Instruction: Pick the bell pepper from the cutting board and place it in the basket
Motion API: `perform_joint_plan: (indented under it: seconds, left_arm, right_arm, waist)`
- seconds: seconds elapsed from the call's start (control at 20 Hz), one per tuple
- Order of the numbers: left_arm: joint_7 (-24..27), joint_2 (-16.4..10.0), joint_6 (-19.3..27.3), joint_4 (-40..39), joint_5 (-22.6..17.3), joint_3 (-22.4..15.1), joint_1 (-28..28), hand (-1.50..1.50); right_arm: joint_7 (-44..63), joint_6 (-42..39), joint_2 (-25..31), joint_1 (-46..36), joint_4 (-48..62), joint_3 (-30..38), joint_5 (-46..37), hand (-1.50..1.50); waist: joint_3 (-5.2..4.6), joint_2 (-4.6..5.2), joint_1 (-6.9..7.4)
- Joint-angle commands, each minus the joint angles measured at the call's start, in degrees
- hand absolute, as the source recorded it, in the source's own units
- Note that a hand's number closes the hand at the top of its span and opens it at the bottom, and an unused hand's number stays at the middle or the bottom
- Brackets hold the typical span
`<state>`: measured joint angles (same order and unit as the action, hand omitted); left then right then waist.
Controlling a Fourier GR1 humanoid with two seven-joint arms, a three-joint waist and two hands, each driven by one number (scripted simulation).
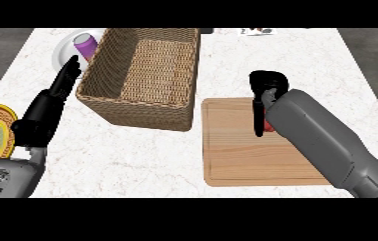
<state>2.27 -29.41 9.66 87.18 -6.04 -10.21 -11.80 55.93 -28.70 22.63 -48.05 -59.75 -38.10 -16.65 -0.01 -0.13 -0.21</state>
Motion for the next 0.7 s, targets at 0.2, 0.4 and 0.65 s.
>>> perform_joint_plan:
  seconds: [0.2,0.4,0.65]
  left_arm:
    - [-3.89,1.26,-3.07,2.74,1.99,2.27,-1.06,0.00]
    - [-0.05,2.46,-4.13,-0.13,3.01,4.16,0.37,0.00]
    - [-3.04,3.54,-5.54,4.90,4.15,5.43,2.12,0.00]
  right_arm:
    - [0.13,1.54,-3.51,4.86,-0.74,2.40,-9.22,-1.50]
    - [-3.09,-0.31,-1.78,5.48,0.85,4.19,-12.75,-1.50]
    - [-5.10,-1.73,-1.49,8.19,-2.24,9.14,-15.40,-1.50]
  waist:
    - [0.02,0.11,0.45]
    - [0.00,0.17,0.47]
    - [0.01,0.05,0.46]
